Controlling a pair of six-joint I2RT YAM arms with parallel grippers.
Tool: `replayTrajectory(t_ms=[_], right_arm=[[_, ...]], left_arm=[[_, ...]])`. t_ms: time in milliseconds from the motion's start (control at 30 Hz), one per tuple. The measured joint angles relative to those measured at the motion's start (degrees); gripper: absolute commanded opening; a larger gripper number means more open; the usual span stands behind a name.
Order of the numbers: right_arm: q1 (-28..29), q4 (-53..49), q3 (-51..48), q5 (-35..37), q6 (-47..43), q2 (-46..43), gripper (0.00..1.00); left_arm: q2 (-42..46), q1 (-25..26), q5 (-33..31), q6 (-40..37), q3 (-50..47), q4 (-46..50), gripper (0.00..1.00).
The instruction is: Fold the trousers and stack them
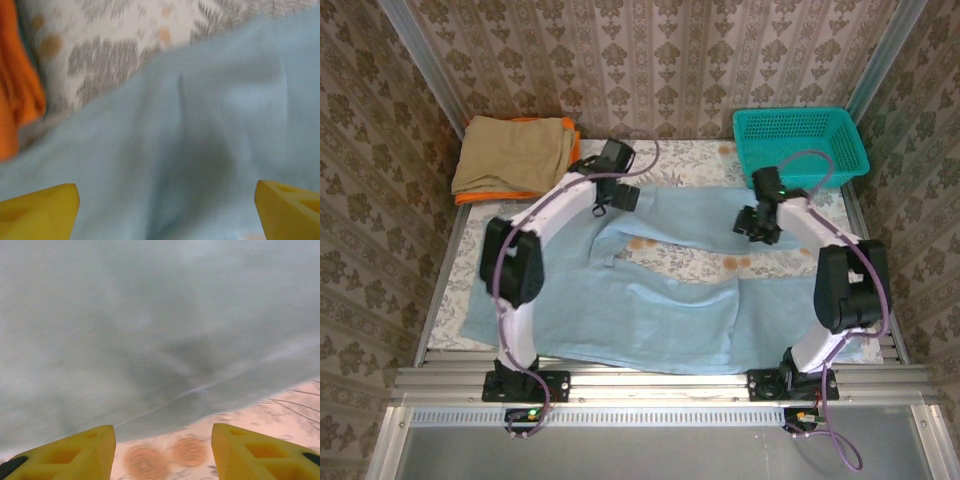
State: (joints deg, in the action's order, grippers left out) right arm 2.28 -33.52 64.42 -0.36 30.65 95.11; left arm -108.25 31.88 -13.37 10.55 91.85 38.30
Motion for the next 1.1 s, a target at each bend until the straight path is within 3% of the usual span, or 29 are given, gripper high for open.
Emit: replayTrajectory(t_ms=[100,200,400,567,667,767,900,1000,1100], right_arm=[[-9.01,3.80,-5.79,-4.33,4.42,-1.27,0.55],[-13.27,6.12,-8.59,-8.04,7.85,-1.18,0.55],[-13.86,11.67,-9.03,-16.37,13.05,1.92,0.52],[-13.77,14.47,-9.07,-19.82,16.41,4.98,0.47],[-13.77,15.34,-9.33,-20.13,17.86,4.98,0.38],[-13.77,15.34,-9.64,-20.06,18.34,5.03,0.21],[-13.77,15.26,-9.64,-20.26,18.16,5.01,0.26],[-13.75,14.23,-9.79,-20.09,17.49,3.45,0.39],[-13.75,12.68,-9.81,-19.78,17.09,0.22,0.40]], left_arm=[[13.16,-0.28,-0.57,3.74,-13.40,-2.58,0.93],[22.47,-2.95,-0.57,8.37,-24.72,-5.31,0.92],[26.97,-15.30,3.32,15.82,-42.25,-10.25,0.92],[27.76,-20.65,5.92,20.59,-47.52,-13.14,0.93],[28.61,-22.69,6.58,22.93,-49.42,-15.82,0.93],[28.89,-24.94,7.69,24.65,-51.58,-18.62,0.90],[28.89,-27.30,9.35,25.99,-54.29,-20.76,0.89],[29.46,-27.54,10.21,26.38,-54.88,-21.11,0.89],[30.67,-27.54,10.67,26.38,-54.90,-21.51,0.89]])
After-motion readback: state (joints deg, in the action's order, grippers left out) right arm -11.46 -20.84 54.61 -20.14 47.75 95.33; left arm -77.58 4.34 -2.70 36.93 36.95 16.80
